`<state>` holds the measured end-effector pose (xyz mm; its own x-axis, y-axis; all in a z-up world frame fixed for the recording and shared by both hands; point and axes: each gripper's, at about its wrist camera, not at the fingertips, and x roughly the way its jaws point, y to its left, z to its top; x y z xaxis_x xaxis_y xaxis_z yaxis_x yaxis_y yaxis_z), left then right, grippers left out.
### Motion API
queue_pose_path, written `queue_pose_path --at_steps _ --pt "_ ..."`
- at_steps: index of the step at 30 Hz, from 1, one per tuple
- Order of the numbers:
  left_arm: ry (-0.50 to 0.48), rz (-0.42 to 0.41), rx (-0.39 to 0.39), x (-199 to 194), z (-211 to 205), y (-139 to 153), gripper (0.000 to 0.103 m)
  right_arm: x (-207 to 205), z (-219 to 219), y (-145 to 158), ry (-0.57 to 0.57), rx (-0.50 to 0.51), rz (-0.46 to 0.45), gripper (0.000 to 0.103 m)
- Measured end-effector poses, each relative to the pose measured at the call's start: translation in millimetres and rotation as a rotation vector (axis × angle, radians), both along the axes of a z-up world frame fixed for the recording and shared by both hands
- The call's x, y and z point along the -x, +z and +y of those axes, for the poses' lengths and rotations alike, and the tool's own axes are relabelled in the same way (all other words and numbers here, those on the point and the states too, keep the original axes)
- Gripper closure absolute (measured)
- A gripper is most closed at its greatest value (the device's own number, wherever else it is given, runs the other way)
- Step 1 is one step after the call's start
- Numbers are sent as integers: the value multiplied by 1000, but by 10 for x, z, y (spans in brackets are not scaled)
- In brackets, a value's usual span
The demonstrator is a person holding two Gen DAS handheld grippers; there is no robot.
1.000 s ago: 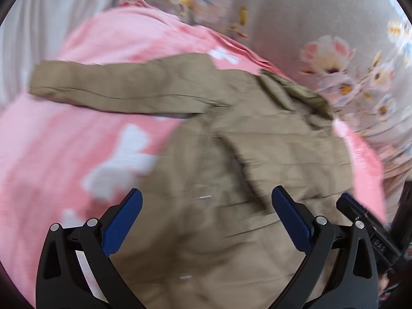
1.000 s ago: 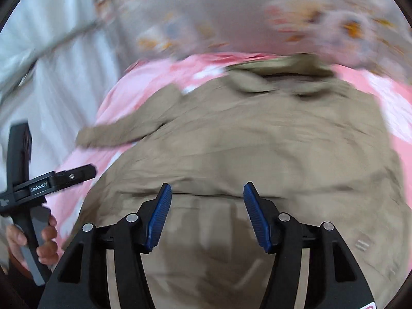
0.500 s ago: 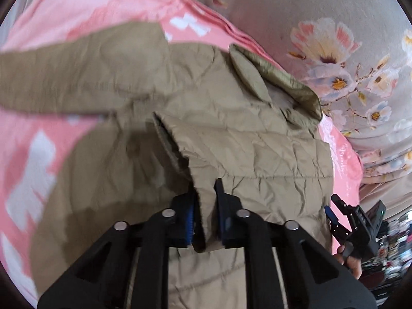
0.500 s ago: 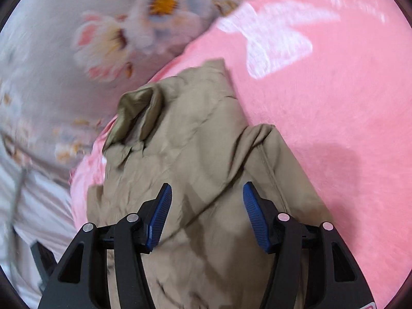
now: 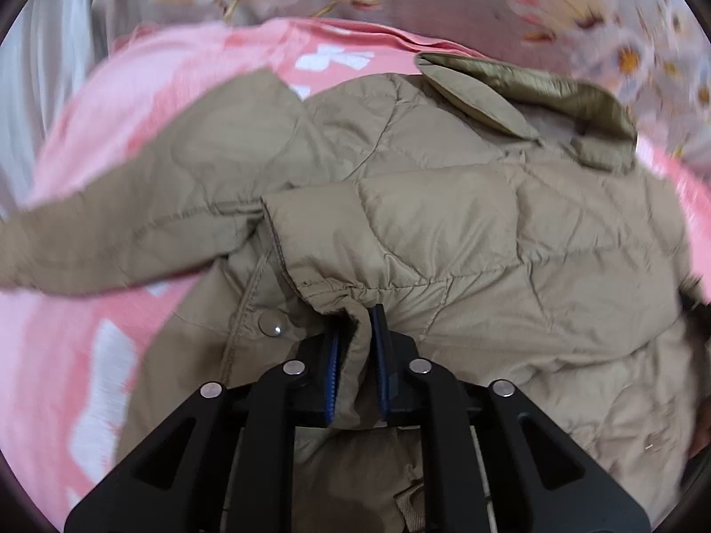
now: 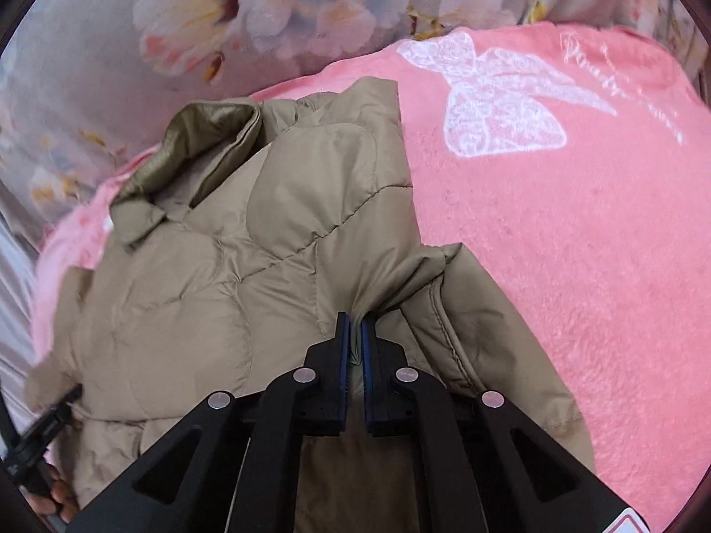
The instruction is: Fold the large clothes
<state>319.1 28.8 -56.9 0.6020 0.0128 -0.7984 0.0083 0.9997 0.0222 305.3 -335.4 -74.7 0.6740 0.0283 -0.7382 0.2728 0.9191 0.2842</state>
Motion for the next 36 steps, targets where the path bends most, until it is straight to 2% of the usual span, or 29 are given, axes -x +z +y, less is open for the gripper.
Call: queue_pose_path --at_steps 4,6,7,9,12,15,19,24,36 --pt "30 -68 -127 201 26 245 64 222 85 186 -13 95 11 93" --pt "46 -147 -192 352 6 450 56 398 54 296 -17 112 -35 91" --pt "46 -183 -201 415 -31 570 54 469 75 379 -14 117 -65 89" --pt "26 -217 -157 461 -119 757 54 502 206 555 22 114 -119 89" --pt "-27 -206 -66 408 -356 890 54 400 521 705 117 106 -155 89" --pt "-46 -187 -52 334 -593 801 54 258 800 668 172 113 -149 89" --pt "-55 -125 -70 131 -847 462 54 109 1054 434 212 141 -98 89" --pt "-45 -81 -71 55 -869 139 54 23 1100 127 220 160 -31 89" --pt "-38 -109 -96 116 -919 -61 53 -9 1141 -61 216 183 -21 91"
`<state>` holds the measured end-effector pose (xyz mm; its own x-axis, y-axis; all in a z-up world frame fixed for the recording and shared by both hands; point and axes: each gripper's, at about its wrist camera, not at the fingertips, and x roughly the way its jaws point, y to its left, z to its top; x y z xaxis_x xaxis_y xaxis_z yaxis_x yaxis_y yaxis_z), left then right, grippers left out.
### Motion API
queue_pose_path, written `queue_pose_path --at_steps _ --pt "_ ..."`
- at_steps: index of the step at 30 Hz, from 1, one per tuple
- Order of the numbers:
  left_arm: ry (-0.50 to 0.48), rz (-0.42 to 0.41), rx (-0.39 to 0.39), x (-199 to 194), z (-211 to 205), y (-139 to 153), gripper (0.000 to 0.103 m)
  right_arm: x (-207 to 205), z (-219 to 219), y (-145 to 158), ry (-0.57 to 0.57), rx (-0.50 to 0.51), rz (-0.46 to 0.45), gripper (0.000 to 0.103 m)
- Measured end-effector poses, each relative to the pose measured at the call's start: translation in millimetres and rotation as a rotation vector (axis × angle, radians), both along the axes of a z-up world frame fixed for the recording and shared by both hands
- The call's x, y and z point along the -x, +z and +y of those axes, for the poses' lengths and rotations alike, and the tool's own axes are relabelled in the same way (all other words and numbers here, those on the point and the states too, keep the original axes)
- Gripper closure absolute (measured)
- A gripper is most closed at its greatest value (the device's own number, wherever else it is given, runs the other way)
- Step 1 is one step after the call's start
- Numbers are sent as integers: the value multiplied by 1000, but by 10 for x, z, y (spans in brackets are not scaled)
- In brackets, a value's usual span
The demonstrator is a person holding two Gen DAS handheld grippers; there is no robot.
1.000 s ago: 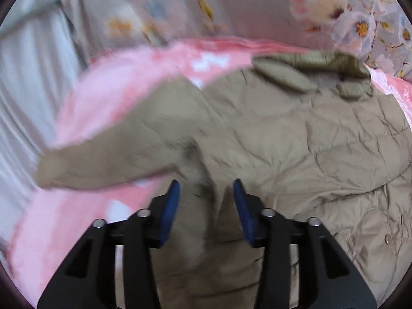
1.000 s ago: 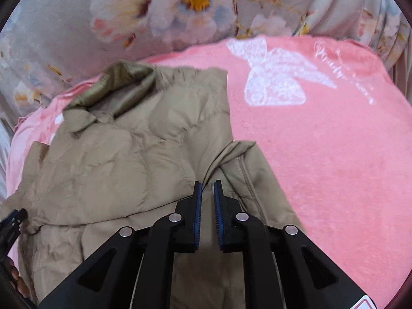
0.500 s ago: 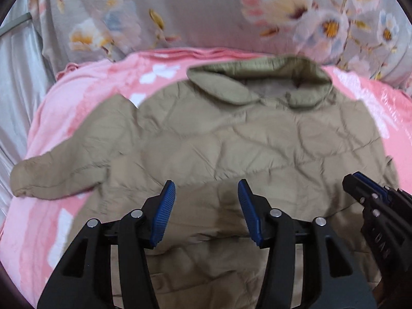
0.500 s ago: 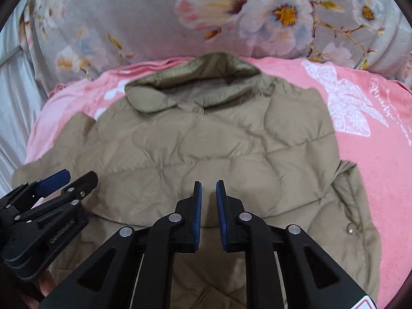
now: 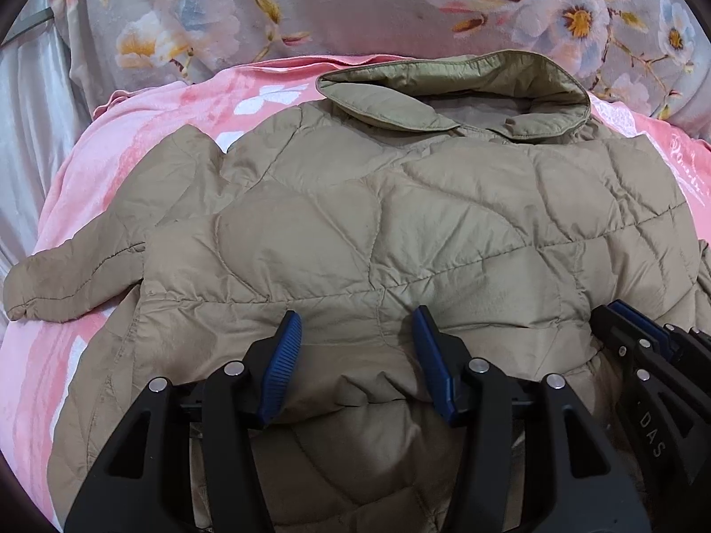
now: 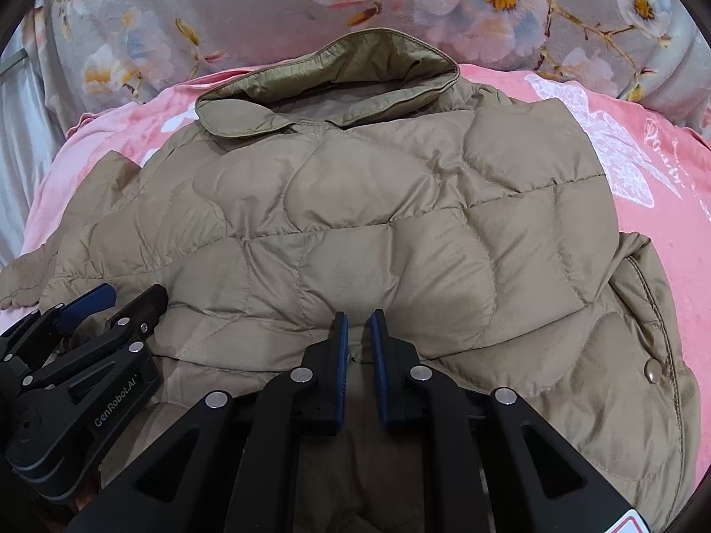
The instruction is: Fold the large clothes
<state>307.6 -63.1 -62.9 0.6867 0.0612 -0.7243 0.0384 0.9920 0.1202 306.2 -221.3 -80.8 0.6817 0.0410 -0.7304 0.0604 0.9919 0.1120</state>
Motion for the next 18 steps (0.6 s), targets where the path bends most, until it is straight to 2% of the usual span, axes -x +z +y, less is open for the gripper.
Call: queue_pose_path --at_steps 9,10,13,15,18 --pt "4 -13 -14 7 -14 -14 52 -7 -13 -7 0 -7 1 91" --pt "7 -16 2 10 10 -5 48 -8 -15 -9 0 -11 1 91" --pt "26 -29 139 85 257 108 37 -13 -42 -16 0 -27 2 91" --pt "49 -34 212 196 536 234 33 -12 -55 -18 -3 -34 2 92" --pt "108 -65 290 388 1162 464 16 -11 -62 -10 -3 -37 -1 92"
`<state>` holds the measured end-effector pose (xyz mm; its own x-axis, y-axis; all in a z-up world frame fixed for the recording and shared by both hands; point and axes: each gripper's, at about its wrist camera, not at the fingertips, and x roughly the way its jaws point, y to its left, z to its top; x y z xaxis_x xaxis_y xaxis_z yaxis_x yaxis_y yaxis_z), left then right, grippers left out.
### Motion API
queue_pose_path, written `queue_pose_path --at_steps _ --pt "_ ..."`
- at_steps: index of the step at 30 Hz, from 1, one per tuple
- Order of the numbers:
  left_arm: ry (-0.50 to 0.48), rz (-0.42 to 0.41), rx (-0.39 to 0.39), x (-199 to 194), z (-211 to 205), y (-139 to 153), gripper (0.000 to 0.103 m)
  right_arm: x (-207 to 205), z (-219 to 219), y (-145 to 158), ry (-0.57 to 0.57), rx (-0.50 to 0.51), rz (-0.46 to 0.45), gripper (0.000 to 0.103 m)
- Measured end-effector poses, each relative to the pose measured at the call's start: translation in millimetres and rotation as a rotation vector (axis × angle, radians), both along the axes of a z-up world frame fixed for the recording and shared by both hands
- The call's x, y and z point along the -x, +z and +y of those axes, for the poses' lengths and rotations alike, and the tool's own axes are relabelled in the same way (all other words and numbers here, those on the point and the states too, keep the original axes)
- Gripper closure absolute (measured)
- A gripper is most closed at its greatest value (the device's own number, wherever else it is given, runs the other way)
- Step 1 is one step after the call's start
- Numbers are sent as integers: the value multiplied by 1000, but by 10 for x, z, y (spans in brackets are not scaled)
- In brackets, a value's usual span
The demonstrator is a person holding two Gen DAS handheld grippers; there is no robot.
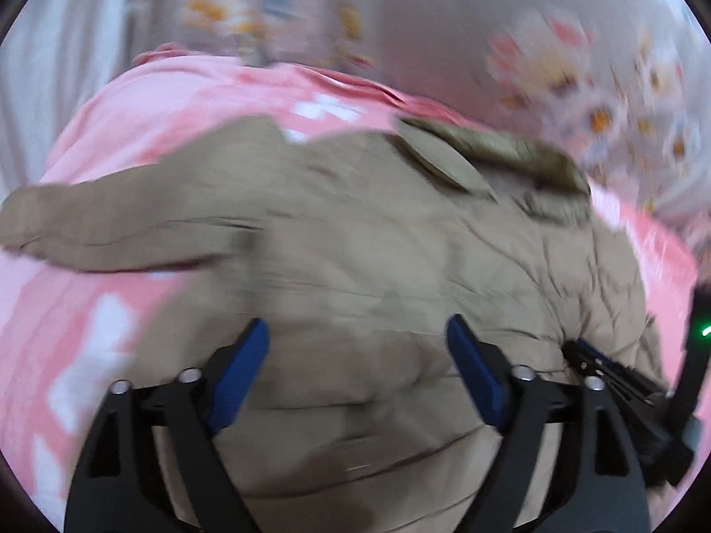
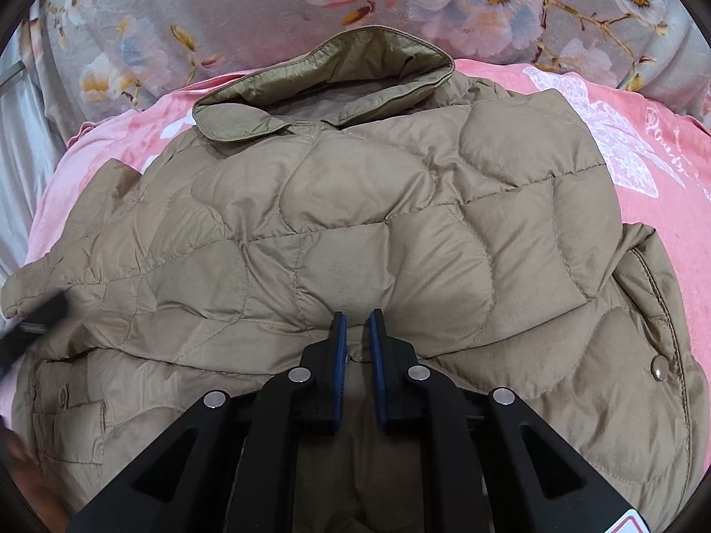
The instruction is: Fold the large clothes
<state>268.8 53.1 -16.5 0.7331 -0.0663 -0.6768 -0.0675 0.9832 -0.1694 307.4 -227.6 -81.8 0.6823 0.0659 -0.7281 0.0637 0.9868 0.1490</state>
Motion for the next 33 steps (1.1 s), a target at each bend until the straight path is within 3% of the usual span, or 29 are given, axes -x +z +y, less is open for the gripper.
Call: queue_pose_path --at_steps 3,7,11,13,15,16,18,20,21,23,25,28,33 --pt "138 -7 -2 77 792 166 9 25 -3 35 -2 -4 -2 90" --pt "370 64 -11 -17 2032 128 9 351 75 242 -54 31 -48 63" --pt "535 166 141 -168 3046 -130 10 829 246 463 -37 35 -106 53" --pt "559 160 212 -190 3297 -211 10 1027 333 500 -17 36 -111 45" --pt "555 164 295 -276 3475 -310 10 1159 386 489 -9 37 -107 44" --pt "547 172 325 -315 3498 -345 10 1225 405 473 -6 34 -102 44" --pt "519 188 414 -400 3566 -438 23 1327 423 439 -13 38 -95 44" --pt "503 173 414 -440 3518 -405 50 1416 444 393 -26 56 -92 44" --pt "478 171 399 -485 3448 -346 57 1442 448 366 -34 60 -89 44" --pt "456 153 343 -503 3300 -206 83 1488 436 315 -44 54 -76 44" --pt "400 106 315 -523 3131 36 91 1544 433 300 -52 41 -76 44" --pt "281 21 307 -522 2735 507 95 1653 432 297 -66 28 -75 44" --pt "28 -115 171 -387 1532 1397 96 1847 473 317 -67 36 -88 44"
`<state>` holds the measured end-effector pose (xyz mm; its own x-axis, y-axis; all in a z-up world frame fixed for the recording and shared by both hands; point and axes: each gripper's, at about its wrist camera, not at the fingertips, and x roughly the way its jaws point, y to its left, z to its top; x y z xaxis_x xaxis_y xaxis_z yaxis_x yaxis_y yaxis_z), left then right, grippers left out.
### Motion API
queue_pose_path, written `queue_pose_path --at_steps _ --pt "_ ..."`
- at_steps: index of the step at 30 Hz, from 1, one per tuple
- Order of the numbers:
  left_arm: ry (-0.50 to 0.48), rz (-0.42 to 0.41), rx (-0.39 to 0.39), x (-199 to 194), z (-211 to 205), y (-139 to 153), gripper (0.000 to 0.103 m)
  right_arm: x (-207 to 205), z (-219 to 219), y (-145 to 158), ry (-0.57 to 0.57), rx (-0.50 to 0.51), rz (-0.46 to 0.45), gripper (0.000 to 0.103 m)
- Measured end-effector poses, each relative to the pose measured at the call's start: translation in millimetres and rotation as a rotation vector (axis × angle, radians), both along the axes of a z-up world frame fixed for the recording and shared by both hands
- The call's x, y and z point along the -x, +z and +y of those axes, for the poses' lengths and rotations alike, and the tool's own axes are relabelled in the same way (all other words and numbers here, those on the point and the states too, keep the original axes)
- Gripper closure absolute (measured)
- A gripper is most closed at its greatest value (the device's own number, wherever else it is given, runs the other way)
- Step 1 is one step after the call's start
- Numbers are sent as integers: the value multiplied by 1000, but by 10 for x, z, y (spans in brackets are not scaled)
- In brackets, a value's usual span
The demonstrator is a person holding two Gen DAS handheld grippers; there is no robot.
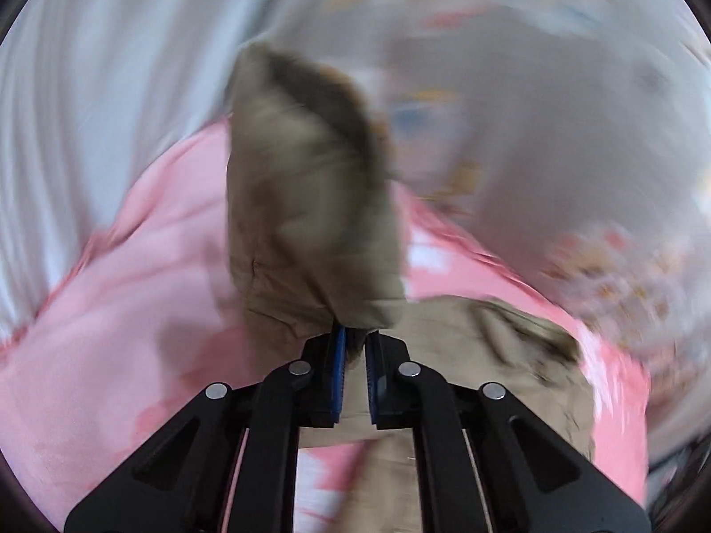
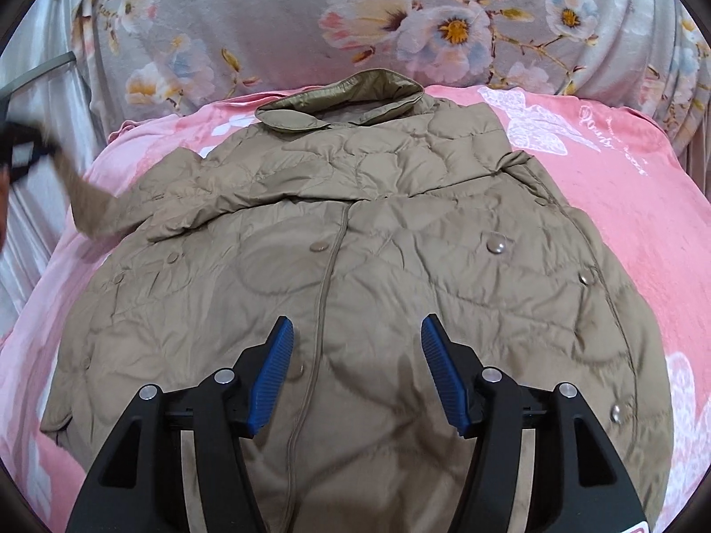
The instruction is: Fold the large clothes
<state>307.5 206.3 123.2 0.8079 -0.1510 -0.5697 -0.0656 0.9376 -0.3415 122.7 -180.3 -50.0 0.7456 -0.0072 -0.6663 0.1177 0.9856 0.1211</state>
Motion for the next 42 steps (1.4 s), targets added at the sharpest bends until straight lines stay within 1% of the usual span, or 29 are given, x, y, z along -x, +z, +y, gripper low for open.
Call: queue_pose_path --at_steps 2,3,5,6,7,8,9,11,13,14,15,16,17,18,20,22,23,26,28,30,32,34,36,37,38,39,40,41,42 --pt "-142 -39 -30 96 -640 238 96 58 -5 4 -13 13 -4 44" --pt "-189 -44 -35 131 -857 285 96 81 -23 7 -16 12 -5 44" --pt "-302 -47 -39 221 -1378 321 96 136 -90 3 -28 0 -8 44" --pt "-363 -43 -39 279 -1694 292 96 159 -130 2 -36 -7 -8 44" --pt "-399 -33 -42 306 -1909 244 96 188 -190 -2 -46 -14 -9 44" --pt "-433 -19 -42 320 -2113 179 96 209 -234 -5 -53 -15 -10 44" --pt "-467 7 -42 333 -2364 52 96 235 -286 -9 -63 -15 -9 44" --pt "-492 54 -60 322 -2691 -186 95 294 -413 -23 -84 -15 -5 44" --pt "-517 117 -78 304 -2994 -501 94 347 -539 -37 -102 -21 -1 44" --pt "-531 161 -93 288 -3144 -708 92 367 -602 -48 -112 -24 5 44" --pt "-535 184 -96 272 -3220 -828 90 383 -658 -55 -121 -26 8 44" --pt "-543 210 -85 270 -3265 -963 79 394 -703 -60 -128 -29 9 44" --pt "-559 233 -49 279 -3264 -1071 66 411 -774 -59 -137 -35 9 44" --pt "-573 245 -4 292 -3218 -1132 59 420 -831 -48 -143 -40 7 43" --pt "-567 244 112 278 -3042 -1150 28 419 -922 -9 -154 -47 -4 37" --pt "-522 197 269 336 -2628 -1085 16 382 -993 70 -155 -68 -26 33" --pt "-495 171 332 355 -2407 -1035 12 357 -1013 105 -152 -81 -35 33" --pt "-381 158 393 229 -1932 -982 10 166 -1065 239 -133 -155 -66 29" --pt "-285 170 411 66 -1561 -1037 10 -39 -1074 285 -113 -244 -65 29" --pt "-199 188 451 -117 -1231 -1154 11 -299 -1144 269 -96 -348 -55 29" --pt "-136 201 490 -295 -976 -1301 12 -510 -1134 244 -106 -363 -41 29" --pt "-70 212 512 -413 -765 -1456 13 -734 -1109 197 -107 -380 -30 29" --pt "-31 228 537 -521 -599 -1584 14 -864 -1099 128 -115 -406 -13 29" --pt "-23 244 545 -556 -567 -1617 17 -924 -1095 91 -114 -417 -4 29" --pt "-28 266 567 -618 -542 -1694 22 -994 -1087 38 -114 -436 7 29" --pt "-38 280 590 -660 -502 -1739 25 -1055 -1092 -21 -117 -460 16 29" --pt "-47 294 608 -711 -517 -1793 31 -1106 -1102 -62 -119 -476 27 32" --pt "-58 298 627 -746 -536 -1818 34 -1174 -1094 -105 -121 -486 38 36" --pt "-63 298 624 -750 -550 -1822 36 -1209 -1088 -107 -123 -469 42 54"
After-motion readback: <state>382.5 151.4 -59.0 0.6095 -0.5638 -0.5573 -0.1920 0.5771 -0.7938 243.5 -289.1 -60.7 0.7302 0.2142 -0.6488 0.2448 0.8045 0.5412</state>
